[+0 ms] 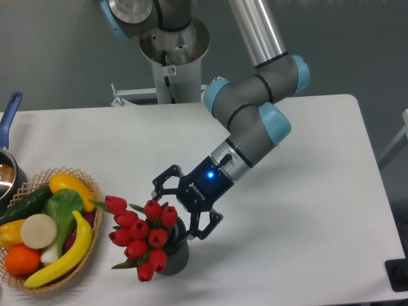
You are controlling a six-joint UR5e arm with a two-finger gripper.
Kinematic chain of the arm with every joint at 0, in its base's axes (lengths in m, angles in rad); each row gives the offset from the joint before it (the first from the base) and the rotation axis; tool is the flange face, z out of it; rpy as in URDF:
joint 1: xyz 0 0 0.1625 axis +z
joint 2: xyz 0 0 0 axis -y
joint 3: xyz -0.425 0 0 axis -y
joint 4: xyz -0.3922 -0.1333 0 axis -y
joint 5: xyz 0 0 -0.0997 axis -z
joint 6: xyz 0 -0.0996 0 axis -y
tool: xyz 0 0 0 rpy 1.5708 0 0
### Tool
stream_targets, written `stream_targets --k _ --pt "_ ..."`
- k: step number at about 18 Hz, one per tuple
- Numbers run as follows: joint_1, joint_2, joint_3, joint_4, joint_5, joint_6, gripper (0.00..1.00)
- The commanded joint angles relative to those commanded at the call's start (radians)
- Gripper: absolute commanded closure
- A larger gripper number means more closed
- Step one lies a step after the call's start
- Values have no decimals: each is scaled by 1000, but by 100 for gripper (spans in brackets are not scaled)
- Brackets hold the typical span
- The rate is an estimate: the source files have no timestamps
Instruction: Insert the flowers into the vase
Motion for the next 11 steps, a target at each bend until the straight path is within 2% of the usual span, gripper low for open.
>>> stream_targets --k 3,11 --pt "23 9 -6 -2 2 0 0" --pt "138 98 -25 -3 11 3 0"
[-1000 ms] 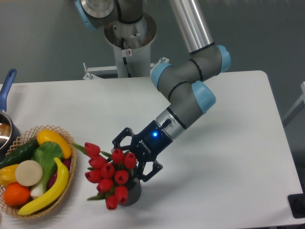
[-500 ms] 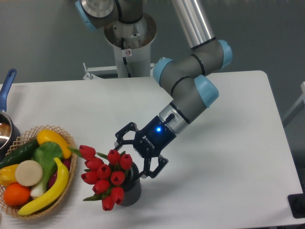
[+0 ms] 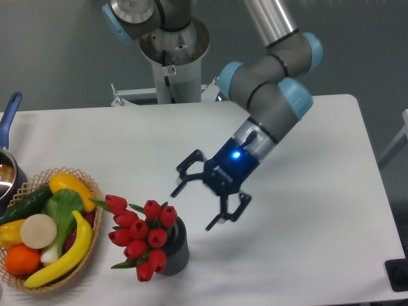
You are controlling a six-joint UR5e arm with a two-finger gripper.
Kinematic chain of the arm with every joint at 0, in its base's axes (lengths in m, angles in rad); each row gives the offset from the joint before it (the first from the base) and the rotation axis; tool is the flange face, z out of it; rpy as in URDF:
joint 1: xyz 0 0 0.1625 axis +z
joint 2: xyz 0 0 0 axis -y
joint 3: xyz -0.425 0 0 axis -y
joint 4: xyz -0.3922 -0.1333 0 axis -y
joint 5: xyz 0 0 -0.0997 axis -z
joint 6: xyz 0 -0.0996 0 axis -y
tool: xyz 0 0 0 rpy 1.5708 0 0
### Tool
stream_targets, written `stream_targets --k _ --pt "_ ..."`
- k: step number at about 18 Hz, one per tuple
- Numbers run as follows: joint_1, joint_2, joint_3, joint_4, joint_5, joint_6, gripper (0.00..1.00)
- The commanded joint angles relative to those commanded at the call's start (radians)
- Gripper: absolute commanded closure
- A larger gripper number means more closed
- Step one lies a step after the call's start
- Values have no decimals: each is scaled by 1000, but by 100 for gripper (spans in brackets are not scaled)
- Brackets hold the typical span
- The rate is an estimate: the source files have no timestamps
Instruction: Insert the flowers into the vase
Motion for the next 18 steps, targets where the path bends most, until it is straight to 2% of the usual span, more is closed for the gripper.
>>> stream_targets --k 2,7,12,14,16,18 --pt "12 15 -5 0 69 0 0" --pt "11 29 17 -2 385 -3 0" --pt "14 29 3 -9 596 -14 0" --pt "11 28 2 -9 739 -12 0" --pt "9 31 -3 -32 882 -8 0" --pt "12 29 -26 -92 939 -5 0"
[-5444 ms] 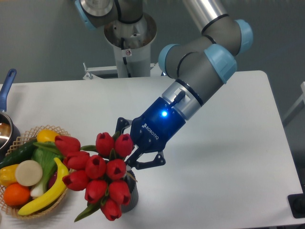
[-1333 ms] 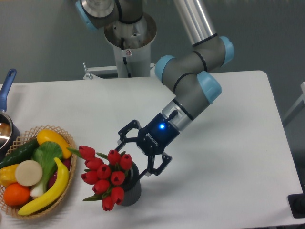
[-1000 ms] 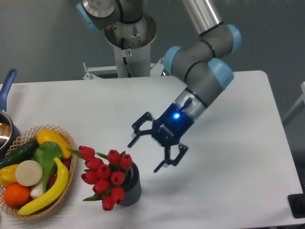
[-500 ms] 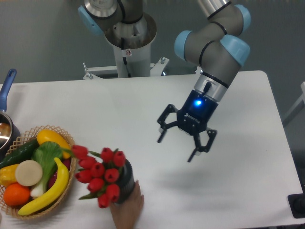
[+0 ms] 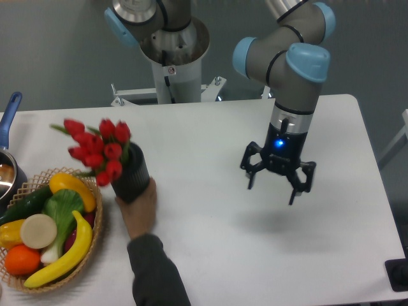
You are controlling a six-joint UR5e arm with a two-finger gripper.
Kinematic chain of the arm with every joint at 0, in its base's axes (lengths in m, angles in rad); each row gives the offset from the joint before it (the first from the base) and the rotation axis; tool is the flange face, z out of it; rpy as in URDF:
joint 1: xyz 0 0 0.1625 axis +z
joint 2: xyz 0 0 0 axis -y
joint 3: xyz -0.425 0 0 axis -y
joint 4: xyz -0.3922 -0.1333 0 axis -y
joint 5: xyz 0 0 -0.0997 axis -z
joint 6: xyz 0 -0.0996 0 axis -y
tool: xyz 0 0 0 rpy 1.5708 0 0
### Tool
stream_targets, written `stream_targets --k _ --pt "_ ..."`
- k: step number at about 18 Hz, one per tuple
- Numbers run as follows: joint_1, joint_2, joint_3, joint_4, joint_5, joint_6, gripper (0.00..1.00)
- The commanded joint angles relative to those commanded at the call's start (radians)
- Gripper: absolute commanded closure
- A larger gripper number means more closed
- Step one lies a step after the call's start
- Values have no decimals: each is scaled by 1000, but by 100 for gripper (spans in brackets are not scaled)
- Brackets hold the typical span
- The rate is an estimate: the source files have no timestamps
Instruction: Insert the flowers into the vase
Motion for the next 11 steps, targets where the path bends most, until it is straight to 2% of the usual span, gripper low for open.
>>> stream_targets --k 3,7,9,11 --pt "-1 12 -22 -31 55 12 0" --pt "-6 14 -9 -68 65 57 0" --pt "-6 12 -8 -106 135 133 0" --pt "-6 9 -8 -114 177 166 0"
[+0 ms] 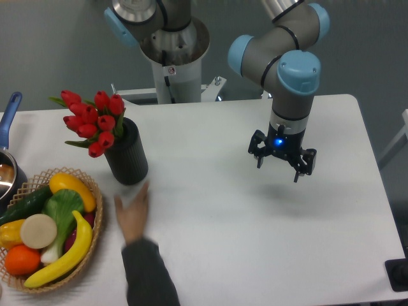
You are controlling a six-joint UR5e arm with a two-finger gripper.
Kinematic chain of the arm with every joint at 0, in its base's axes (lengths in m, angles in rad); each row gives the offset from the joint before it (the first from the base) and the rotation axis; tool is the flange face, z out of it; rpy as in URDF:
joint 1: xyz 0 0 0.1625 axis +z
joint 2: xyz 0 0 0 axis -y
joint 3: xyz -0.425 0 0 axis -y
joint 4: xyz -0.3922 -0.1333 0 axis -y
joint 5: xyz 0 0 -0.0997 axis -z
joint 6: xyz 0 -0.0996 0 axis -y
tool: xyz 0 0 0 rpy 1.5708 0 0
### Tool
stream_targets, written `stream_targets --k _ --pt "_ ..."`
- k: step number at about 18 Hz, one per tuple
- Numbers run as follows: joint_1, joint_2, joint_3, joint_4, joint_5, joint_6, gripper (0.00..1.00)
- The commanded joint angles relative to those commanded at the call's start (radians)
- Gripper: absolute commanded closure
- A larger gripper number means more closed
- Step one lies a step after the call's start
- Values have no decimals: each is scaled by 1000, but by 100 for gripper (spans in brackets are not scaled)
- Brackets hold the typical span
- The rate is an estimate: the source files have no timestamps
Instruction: Insert the flowers into the vase
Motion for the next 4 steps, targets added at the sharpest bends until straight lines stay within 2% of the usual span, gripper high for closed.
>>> stream_targets --k 4 --pt "2 -6 -6 3 17 2 0"
